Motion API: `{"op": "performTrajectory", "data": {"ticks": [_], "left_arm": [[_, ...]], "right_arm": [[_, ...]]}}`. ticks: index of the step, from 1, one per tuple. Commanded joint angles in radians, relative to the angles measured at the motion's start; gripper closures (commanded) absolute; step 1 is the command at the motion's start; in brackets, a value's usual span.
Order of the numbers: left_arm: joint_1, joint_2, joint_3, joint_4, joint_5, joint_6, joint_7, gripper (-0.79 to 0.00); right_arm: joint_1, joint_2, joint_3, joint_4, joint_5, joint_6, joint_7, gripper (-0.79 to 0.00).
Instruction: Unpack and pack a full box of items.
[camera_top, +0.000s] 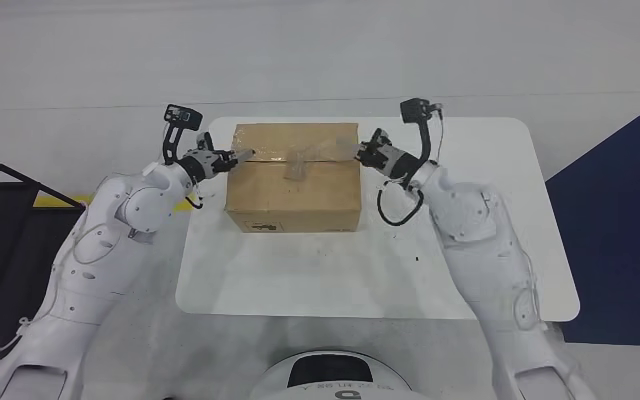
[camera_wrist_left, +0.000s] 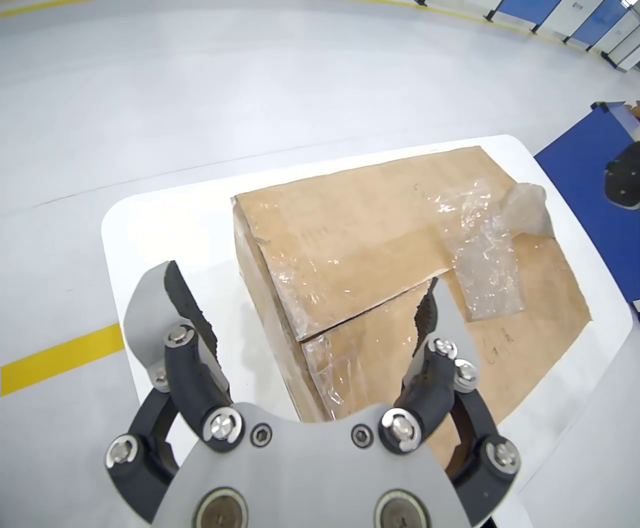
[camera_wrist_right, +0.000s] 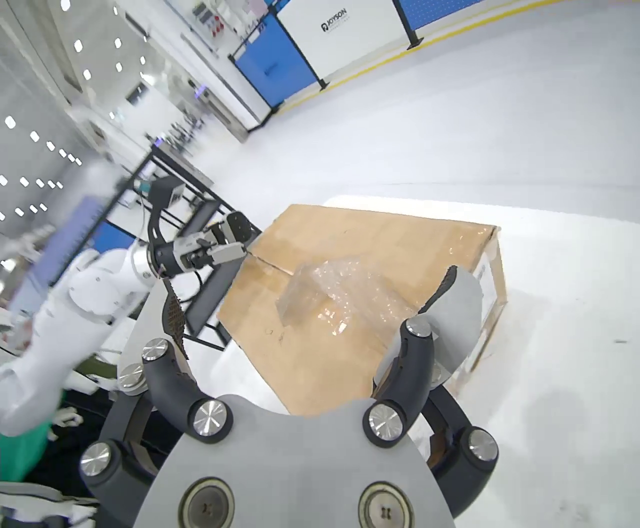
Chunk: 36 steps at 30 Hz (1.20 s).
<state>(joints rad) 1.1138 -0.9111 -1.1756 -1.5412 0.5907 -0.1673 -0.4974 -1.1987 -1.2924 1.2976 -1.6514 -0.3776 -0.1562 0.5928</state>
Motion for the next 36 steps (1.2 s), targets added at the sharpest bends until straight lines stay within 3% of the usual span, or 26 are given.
{"op": "performTrajectory", "data": {"ticks": [1, 11, 21, 28, 36], "left_arm": [[-0.006, -0.001, -0.003, -0.006, 0.003, 0.001, -0.012, -0.785], [-0.034, -0.007, -0.019, -0.016, 0.014, 0.004, -0.059, -0.785], [-0.027, -0.009, -0.034, -0.055, 0.042, 0.002, -0.094, -0.785], [-0.006, -0.012, -0.038, -0.078, 0.054, 0.013, -0.099, -0.785], [-0.004, -0.017, -0.028, -0.109, 0.076, 0.016, -0.14, -0.785]], "right_arm": [[0.012, -0.001, 0.005, 0.063, 0.082, -0.026, -0.003, -0.785], [0.071, -0.005, -0.024, 0.214, 0.19, -0.031, 0.048, -0.785], [0.054, -0.004, -0.02, 0.194, 0.259, -0.107, 0.001, -0.785], [0.079, -0.005, -0.046, 0.236, 0.289, -0.052, 0.051, -0.785], [0.131, -0.013, -0.088, 0.323, 0.316, -0.061, 0.048, -0.785]]}}
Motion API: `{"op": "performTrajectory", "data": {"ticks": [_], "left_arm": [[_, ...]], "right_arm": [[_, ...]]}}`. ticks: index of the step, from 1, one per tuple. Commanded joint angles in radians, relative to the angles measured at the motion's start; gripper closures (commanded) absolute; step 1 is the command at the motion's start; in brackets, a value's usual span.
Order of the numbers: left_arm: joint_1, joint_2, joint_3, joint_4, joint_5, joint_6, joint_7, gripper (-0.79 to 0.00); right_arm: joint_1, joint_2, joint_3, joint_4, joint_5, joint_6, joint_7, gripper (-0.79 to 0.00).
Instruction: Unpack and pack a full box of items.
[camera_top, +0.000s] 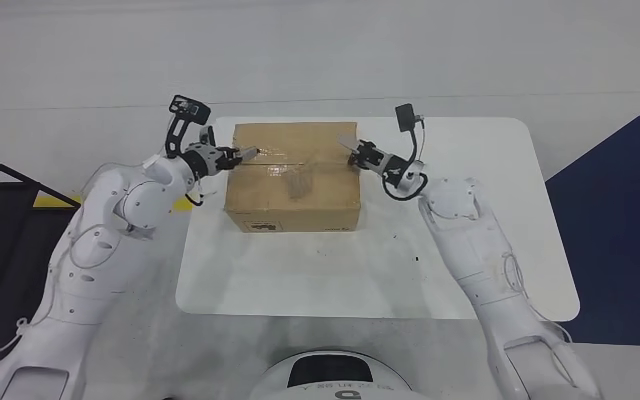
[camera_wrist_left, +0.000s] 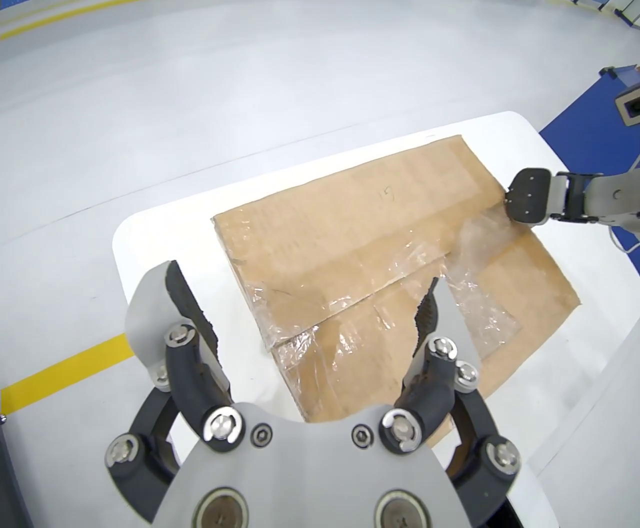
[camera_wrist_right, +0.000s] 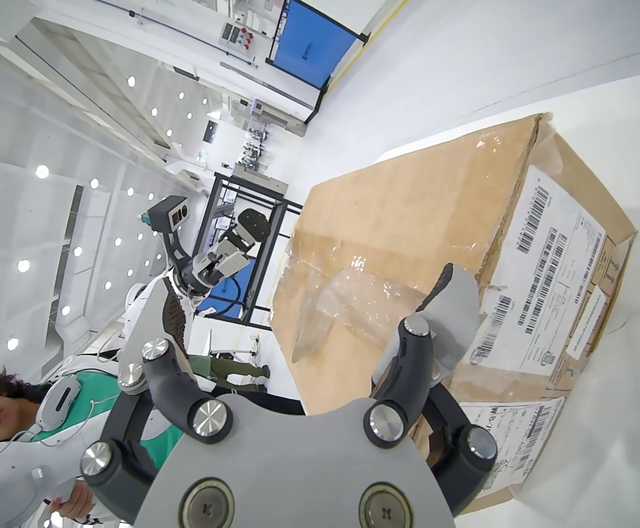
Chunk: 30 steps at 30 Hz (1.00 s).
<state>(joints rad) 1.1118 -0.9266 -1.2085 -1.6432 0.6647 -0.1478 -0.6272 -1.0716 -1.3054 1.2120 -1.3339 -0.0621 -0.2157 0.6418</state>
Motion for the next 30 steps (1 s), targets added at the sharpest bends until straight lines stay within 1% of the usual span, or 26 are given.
{"op": "performTrajectory", "data": {"ticks": [1, 4, 10, 16, 19, 22, 30], "left_arm": [[-0.005, -0.002, 0.009, -0.013, 0.004, -0.006, -0.019, -0.785], [-0.021, -0.008, 0.032, -0.034, -0.011, -0.021, -0.048, -0.785], [-0.083, -0.026, 0.123, -0.08, 0.049, -0.057, -0.094, -0.785], [-0.15, -0.051, 0.234, -0.067, 0.134, -0.07, -0.137, -0.785], [-0.176, -0.064, 0.29, -0.061, 0.206, -0.077, -0.15, -0.785], [-0.187, -0.074, 0.334, -0.069, 0.294, -0.07, -0.147, -0.785], [-0.196, -0.093, 0.398, -0.074, 0.523, -0.022, -0.099, -0.785]], "right_arm": [[0.006, -0.001, -0.005, 0.009, 0.004, -0.003, -0.003, -0.785], [0.008, -0.001, -0.01, 0.016, 0.01, -0.011, -0.004, -0.785], [0.006, -0.002, -0.015, 0.021, 0.027, -0.028, -0.002, -0.785], [0.006, -0.002, -0.015, 0.021, 0.027, -0.028, -0.002, -0.785], [0.006, -0.002, -0.015, 0.021, 0.027, -0.028, -0.002, -0.785], [0.006, -0.002, -0.015, 0.021, 0.027, -0.028, -0.002, -0.785], [0.006, -0.002, -0.015, 0.021, 0.027, -0.028, -0.002, -0.785]]}}
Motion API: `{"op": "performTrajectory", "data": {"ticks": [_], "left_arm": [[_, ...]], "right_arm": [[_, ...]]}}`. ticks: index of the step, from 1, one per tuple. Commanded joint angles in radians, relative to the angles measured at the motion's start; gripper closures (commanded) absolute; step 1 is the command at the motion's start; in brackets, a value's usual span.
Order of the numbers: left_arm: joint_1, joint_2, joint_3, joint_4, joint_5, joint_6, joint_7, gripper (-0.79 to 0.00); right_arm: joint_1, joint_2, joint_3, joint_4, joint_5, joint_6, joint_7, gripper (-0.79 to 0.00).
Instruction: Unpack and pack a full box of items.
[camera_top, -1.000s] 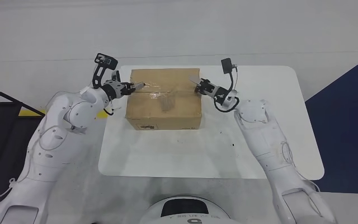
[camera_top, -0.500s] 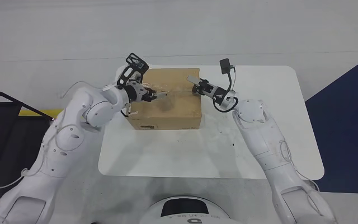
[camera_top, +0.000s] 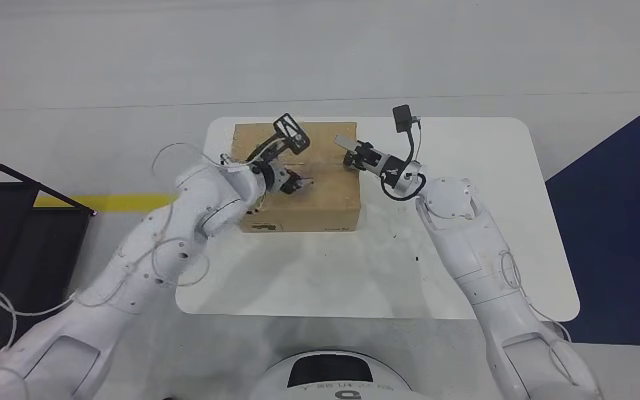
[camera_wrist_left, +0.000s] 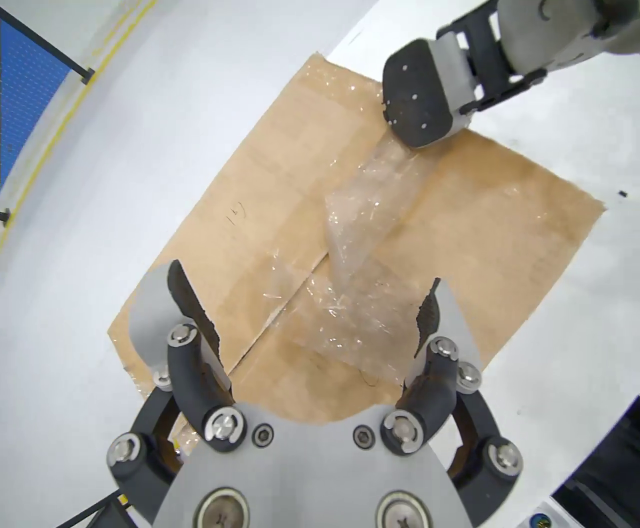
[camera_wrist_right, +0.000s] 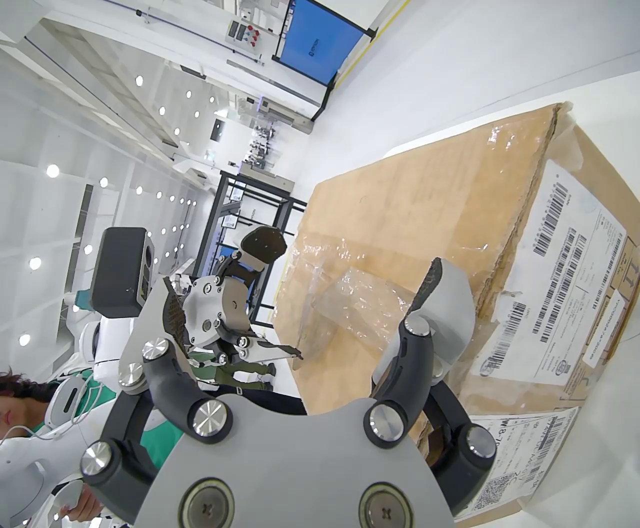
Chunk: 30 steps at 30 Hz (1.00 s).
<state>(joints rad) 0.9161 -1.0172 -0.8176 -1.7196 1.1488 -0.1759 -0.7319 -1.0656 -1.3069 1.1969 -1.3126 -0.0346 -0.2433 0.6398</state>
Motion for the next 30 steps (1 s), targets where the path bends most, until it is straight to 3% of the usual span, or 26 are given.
{"op": "performTrajectory", "data": {"ticks": [1, 7, 12, 19, 23, 27, 30], "left_arm": [[0.0, -0.004, 0.012, 0.005, 0.059, 0.012, 0.01, -0.785], [0.001, -0.007, 0.004, 0.033, 0.188, 0.023, 0.021, -0.785], [0.025, 0.002, -0.021, 0.038, 0.394, 0.073, 0.06, -0.785], [0.089, 0.026, -0.158, 0.049, 0.535, 0.178, 0.087, -0.785], [0.123, 0.028, -0.261, 0.028, 0.343, 0.168, 0.081, -0.785], [0.145, 0.018, -0.308, -0.001, -0.098, 0.003, 0.024, -0.785], [0.133, 0.011, -0.293, 0.003, -0.249, -0.082, -0.037, -0.785]], "right_arm": [[0.0, 0.0, 0.0, 0.0, 0.0, 0.0, 0.0, -0.785], [0.0, 0.0, 0.0, 0.0, 0.0, 0.0, 0.0, -0.785], [0.0, 0.0, 0.0, 0.0, 0.0, 0.0, 0.0, -0.785], [0.0, 0.0, 0.0, 0.0, 0.0, 0.0, 0.0, -0.785], [0.0, 0.0, 0.0, 0.0, 0.0, 0.0, 0.0, -0.785], [0.0, 0.0, 0.0, 0.0, 0.0, 0.0, 0.0, -0.785], [0.0, 0.0, 0.0, 0.0, 0.0, 0.0, 0.0, -0.785]]}}
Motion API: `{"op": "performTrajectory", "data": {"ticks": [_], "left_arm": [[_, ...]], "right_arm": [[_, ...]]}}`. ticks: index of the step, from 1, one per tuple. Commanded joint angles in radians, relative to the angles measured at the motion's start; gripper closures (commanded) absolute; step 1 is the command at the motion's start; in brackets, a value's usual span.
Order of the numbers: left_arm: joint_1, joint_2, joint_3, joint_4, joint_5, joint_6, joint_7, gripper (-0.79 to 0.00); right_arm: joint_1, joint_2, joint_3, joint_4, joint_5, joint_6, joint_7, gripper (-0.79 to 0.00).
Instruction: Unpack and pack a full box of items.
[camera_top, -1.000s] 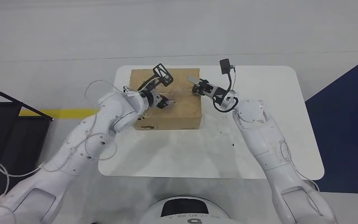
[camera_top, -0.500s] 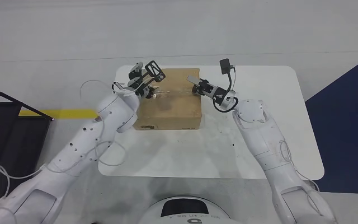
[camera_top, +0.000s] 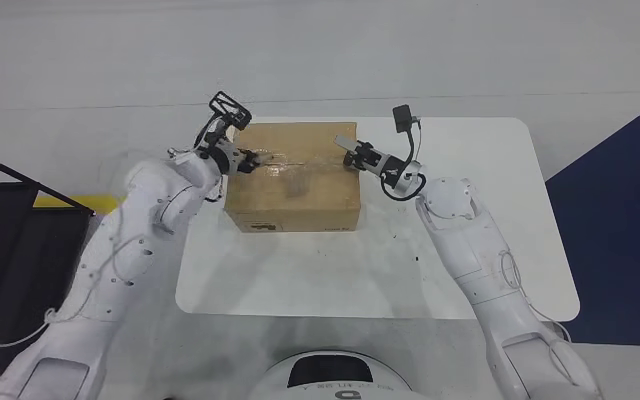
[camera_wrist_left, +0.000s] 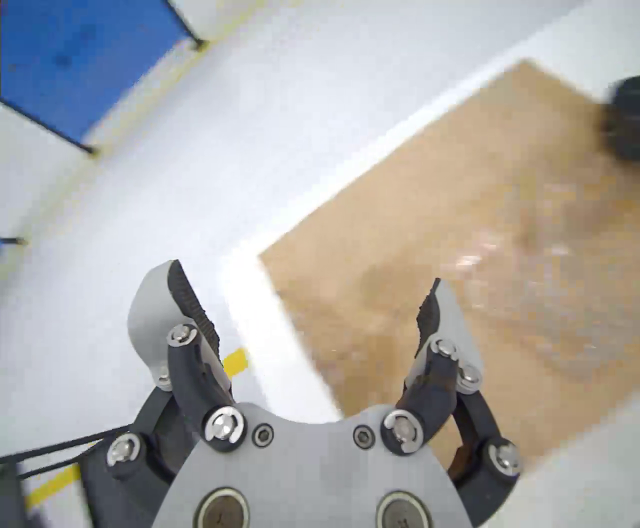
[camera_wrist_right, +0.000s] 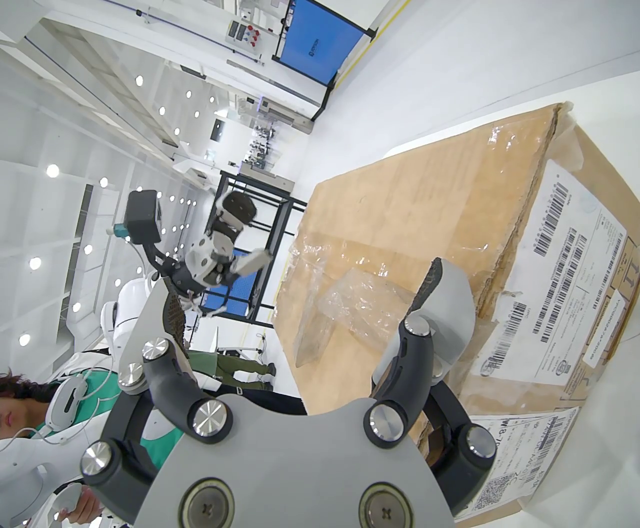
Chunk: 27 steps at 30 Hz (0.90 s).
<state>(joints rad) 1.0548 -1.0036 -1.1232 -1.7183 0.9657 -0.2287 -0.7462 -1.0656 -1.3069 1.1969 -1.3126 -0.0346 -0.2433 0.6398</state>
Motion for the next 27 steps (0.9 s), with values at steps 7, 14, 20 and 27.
{"op": "performTrajectory", "data": {"ticks": [7, 14, 20, 27], "left_arm": [[-0.05, -0.022, 0.106, 0.018, -0.133, -0.106, -0.099, -0.785], [-0.069, -0.026, 0.174, 0.018, -0.017, -0.167, -0.179, -0.785], [-0.04, -0.017, 0.166, -0.008, 0.243, -0.091, -0.127, -0.785], [0.02, -0.009, 0.081, -0.038, 0.247, -0.016, -0.031, -0.785]], "right_arm": [[0.0, 0.0, 0.0, 0.0, 0.0, 0.0, 0.0, -0.785], [0.0, 0.0, 0.0, 0.0, 0.0, 0.0, 0.0, -0.785], [0.0, 0.0, 0.0, 0.0, 0.0, 0.0, 0.0, -0.785], [0.0, 0.0, 0.0, 0.0, 0.0, 0.0, 0.0, -0.785]]}}
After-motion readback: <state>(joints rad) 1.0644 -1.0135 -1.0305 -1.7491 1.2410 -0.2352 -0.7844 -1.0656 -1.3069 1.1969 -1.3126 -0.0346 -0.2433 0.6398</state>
